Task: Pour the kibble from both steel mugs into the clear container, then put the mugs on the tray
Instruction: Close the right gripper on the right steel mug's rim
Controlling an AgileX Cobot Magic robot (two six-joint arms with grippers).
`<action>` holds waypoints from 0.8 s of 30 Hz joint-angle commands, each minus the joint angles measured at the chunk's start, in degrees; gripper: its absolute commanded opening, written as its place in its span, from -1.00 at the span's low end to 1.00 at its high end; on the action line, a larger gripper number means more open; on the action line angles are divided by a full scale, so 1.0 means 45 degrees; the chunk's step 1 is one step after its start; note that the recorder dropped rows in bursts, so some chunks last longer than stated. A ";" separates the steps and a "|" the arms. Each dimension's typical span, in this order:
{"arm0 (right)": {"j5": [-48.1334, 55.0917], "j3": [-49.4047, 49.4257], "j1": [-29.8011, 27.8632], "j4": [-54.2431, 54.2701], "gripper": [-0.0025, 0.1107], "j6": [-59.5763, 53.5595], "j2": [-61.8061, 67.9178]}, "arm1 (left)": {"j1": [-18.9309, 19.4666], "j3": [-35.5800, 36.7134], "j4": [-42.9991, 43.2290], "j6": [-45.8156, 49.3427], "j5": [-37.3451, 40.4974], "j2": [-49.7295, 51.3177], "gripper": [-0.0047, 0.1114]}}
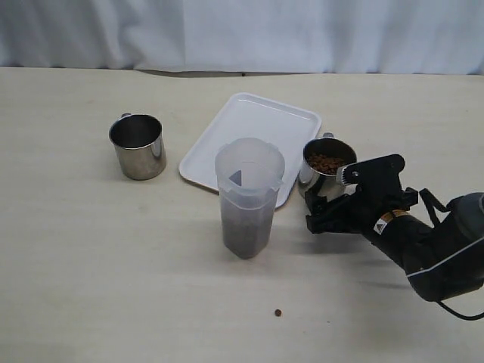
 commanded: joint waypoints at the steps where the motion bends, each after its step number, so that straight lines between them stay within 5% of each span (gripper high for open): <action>1: -0.0874 -0.0051 -0.0032 0.0181 0.33 0.0464 0.0146 | -0.0080 0.0028 -0.0102 0.0010 -0.0183 -0.0038 -0.92; 7: -0.2693 -0.0051 -0.0032 0.0134 0.33 0.0900 0.0961 | -0.0080 0.0028 -0.0102 0.0010 -0.0183 -0.0038 -0.92; 24: -0.2760 -0.0668 -0.0032 0.0417 0.33 0.0996 0.1539 | -0.0080 0.0028 -0.0102 0.0010 -0.0145 -0.0038 -0.92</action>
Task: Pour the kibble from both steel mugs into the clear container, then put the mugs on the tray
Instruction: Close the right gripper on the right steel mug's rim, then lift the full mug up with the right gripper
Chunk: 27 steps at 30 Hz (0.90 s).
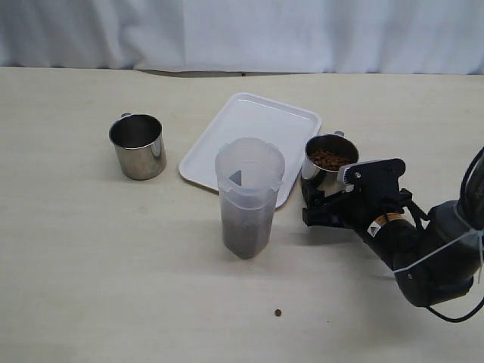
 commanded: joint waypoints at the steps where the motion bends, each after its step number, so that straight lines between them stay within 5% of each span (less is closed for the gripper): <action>1: -0.0241 -0.0324 -0.0032 0.0384 0.33 0.0029 0.0024 | -0.0080 0.0028 -0.0102 0.0010 -0.0145 -0.0038 -0.92; 17: -0.0241 -0.1011 -0.0032 0.0384 0.33 0.0076 0.0024 | -0.0080 0.0028 -0.0102 0.0010 -0.0145 -0.0038 -0.92; 27: 0.1539 -0.1789 -0.0032 0.2716 0.33 0.0049 0.0024 | -0.0080 0.0028 -0.0102 0.0010 -0.0145 -0.0038 -0.92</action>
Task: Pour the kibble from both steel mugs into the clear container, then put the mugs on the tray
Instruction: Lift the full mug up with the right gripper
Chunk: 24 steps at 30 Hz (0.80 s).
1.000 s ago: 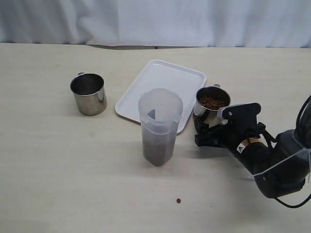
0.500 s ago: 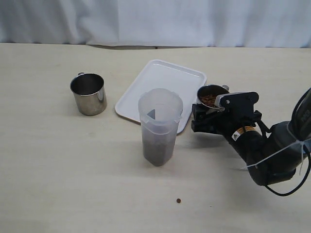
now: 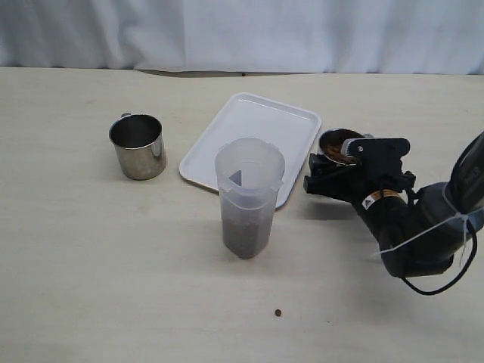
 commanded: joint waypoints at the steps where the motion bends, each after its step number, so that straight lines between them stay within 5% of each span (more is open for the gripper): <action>1: 0.1119 -0.0263 -0.0032 0.0748 0.33 0.0026 0.0006 | -0.0080 0.0028 -0.0102 0.0010 -0.0145 -0.0038 -0.92; 15: 0.0174 -0.0287 -0.0032 0.0748 0.28 0.0026 0.0006 | -0.0080 0.0028 -0.0102 0.0010 -0.0213 -0.0038 -0.92; 21: 0.0823 -0.0287 -0.0032 0.0805 -0.81 -0.0421 0.0006 | -0.0080 0.0028 -0.0102 0.0010 -0.0213 -0.0038 -0.92; 24: 0.1105 -0.0245 -0.0032 0.0726 -0.87 -0.1473 -0.0126 | -0.0080 0.0028 -0.0102 0.0010 -0.0213 -0.0038 -0.92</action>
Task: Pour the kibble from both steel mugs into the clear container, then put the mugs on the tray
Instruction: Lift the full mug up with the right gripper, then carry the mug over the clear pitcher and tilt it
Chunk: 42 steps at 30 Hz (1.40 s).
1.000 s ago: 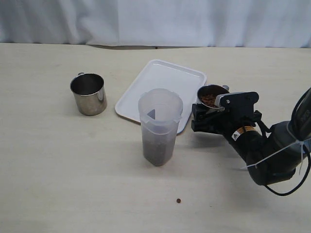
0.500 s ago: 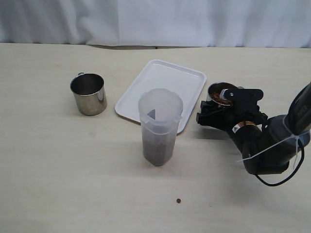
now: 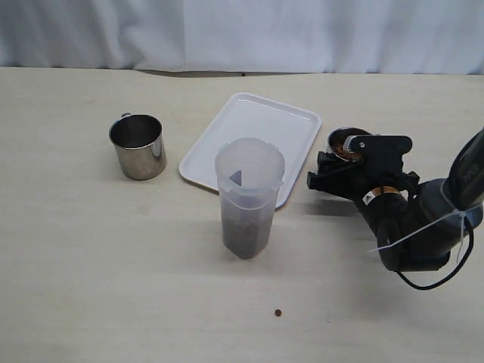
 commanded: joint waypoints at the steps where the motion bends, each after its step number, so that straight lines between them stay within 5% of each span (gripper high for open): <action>1: 0.0607 0.0092 -0.0032 0.0000 -0.87 -0.1310 -0.0293 | -0.0080 0.0028 -0.0102 0.0010 -0.0213 -0.0038 -0.92; 5: 0.0928 0.0973 -0.0032 -0.0167 -0.87 -0.2707 -0.2142 | -0.0080 0.0028 -0.0102 0.0010 -0.0213 -0.0038 -0.92; 15: 1.1939 0.0590 -0.0675 -0.0084 -0.87 -0.6942 -0.9801 | -0.0080 0.0028 -0.0102 0.0010 -0.0102 -0.0038 -0.92; 24: 1.7450 -0.1153 -0.0664 -0.1099 -0.86 -0.8213 -1.2880 | -0.0080 0.0028 -0.0102 0.0010 -0.0154 -0.0038 -0.92; 35: 1.9412 -0.2620 0.2536 -1.0019 -0.87 -0.1724 -1.2608 | -0.0080 0.0028 -0.0102 0.0010 -0.0154 -0.0038 -0.92; 42: 2.0484 -0.3561 0.3993 -1.1566 -0.87 -0.1254 -1.1575 | -0.0080 0.0028 -0.0102 0.0010 -0.0181 -0.0038 -0.92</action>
